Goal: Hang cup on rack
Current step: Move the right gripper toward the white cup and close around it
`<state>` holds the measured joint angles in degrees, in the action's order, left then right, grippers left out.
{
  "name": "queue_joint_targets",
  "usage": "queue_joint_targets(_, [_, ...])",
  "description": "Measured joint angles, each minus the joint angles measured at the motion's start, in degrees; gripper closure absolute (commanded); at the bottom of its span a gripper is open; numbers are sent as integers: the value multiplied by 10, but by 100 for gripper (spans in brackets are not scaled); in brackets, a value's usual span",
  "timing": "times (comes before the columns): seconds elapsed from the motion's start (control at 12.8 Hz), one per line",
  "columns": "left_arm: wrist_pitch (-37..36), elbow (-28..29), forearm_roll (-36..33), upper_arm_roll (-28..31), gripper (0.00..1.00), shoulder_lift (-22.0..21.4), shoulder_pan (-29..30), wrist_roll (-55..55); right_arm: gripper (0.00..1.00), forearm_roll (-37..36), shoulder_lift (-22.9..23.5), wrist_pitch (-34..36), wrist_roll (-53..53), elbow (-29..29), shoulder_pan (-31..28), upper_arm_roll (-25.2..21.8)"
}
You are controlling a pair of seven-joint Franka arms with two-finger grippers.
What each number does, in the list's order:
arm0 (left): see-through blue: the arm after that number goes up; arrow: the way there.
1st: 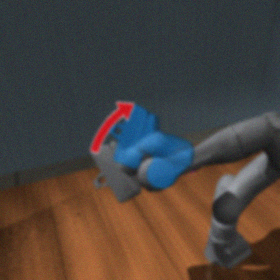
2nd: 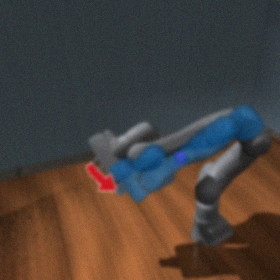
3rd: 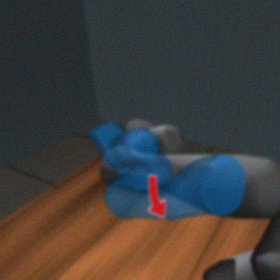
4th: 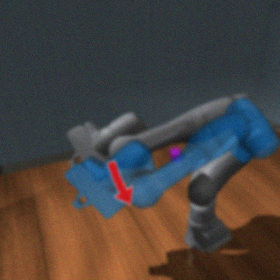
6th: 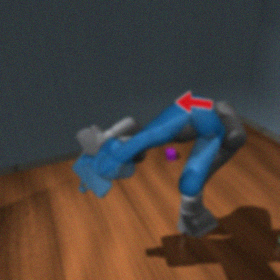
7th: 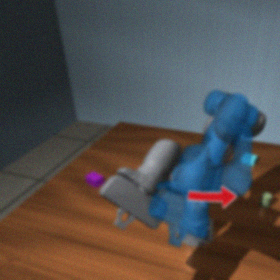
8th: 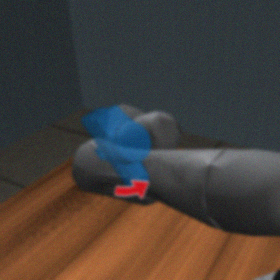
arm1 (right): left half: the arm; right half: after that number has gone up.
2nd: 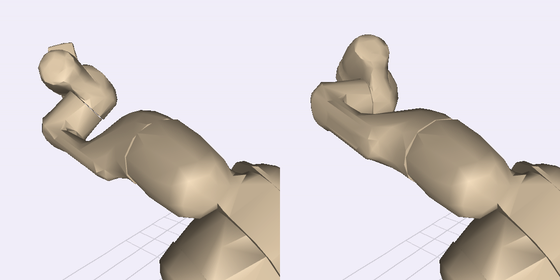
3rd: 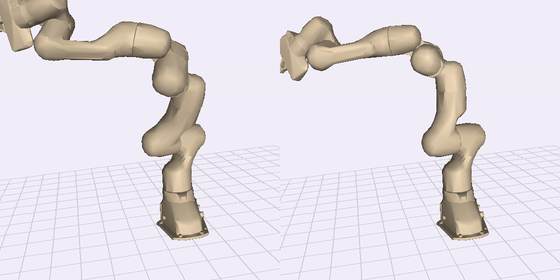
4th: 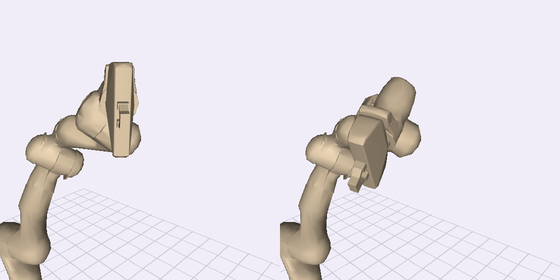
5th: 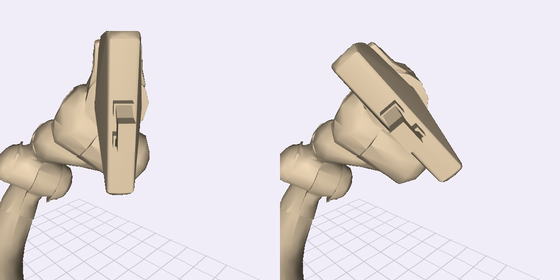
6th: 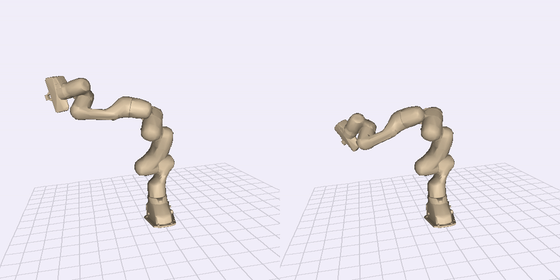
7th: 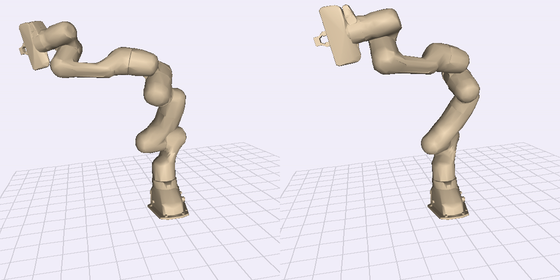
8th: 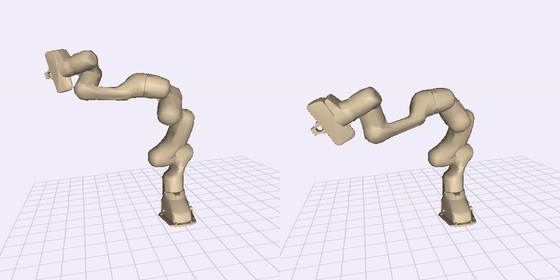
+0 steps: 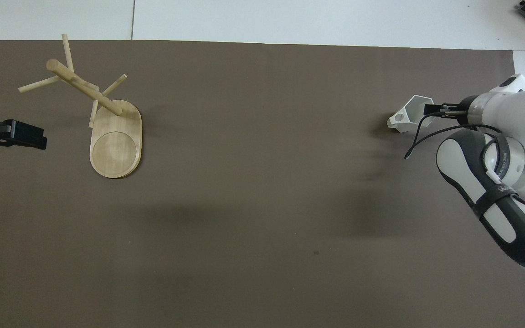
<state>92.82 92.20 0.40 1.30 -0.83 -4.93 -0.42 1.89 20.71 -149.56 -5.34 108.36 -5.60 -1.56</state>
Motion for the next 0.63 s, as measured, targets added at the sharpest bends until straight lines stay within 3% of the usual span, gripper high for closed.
queue_joint_targets(0.47, [0, 0, 0, 0, 0, 0, 0, 0, 0, 0, 2, 0, 0, -1, 0, 2])
queue_joint_targets(0.63, [0, 0, 0, 0, 0, 0, 0, 0, 10, 0, 2, 0, 0, -1, 0, 2])
